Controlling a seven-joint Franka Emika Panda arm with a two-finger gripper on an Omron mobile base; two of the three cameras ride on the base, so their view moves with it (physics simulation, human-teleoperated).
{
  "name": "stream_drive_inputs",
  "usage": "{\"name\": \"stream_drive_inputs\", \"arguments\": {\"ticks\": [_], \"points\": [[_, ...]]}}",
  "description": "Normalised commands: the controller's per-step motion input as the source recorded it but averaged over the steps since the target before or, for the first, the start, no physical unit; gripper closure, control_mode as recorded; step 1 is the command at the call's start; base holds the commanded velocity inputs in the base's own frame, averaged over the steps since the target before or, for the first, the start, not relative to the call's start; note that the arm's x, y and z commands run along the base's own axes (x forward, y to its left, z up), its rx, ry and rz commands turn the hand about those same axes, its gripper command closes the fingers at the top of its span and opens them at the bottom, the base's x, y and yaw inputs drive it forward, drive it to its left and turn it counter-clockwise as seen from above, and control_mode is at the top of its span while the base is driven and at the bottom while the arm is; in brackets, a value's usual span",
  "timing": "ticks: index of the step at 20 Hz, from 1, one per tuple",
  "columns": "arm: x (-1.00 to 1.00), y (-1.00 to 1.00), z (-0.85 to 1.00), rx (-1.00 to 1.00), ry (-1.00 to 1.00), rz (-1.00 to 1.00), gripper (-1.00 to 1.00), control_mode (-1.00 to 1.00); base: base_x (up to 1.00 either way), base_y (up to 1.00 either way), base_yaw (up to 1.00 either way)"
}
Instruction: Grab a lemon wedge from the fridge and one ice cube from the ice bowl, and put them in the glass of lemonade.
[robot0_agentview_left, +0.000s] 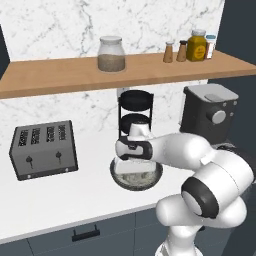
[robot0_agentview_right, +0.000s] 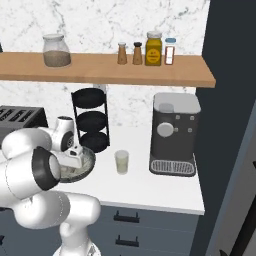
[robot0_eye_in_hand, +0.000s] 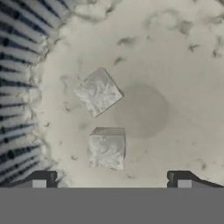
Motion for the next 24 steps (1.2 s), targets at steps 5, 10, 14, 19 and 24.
{"name": "stream_drive_inputs", "arguments": {"ticks": [5,10,14,19,24], "points": [[0.12,0.0,-0.15,0.0,0.01,0.0,-1.0,-1.0,0.0,0.0,0.0],[0.17,0.0,-0.17,0.0,0.0,0.0,-1.0,-1.0,0.0,0.0,0.0],[0.19,0.0,-0.17,0.0,0.0,0.0,-1.0,-1.0,0.0,0.0,0.0],[0.17,0.0,-0.17,0.0,0.0,0.0,-1.0,-1.0,0.0,0.0,0.0],[0.05,0.0,-0.18,0.0,0.0,0.0,1.0,-1.0,0.0,0.0,0.0]]}}
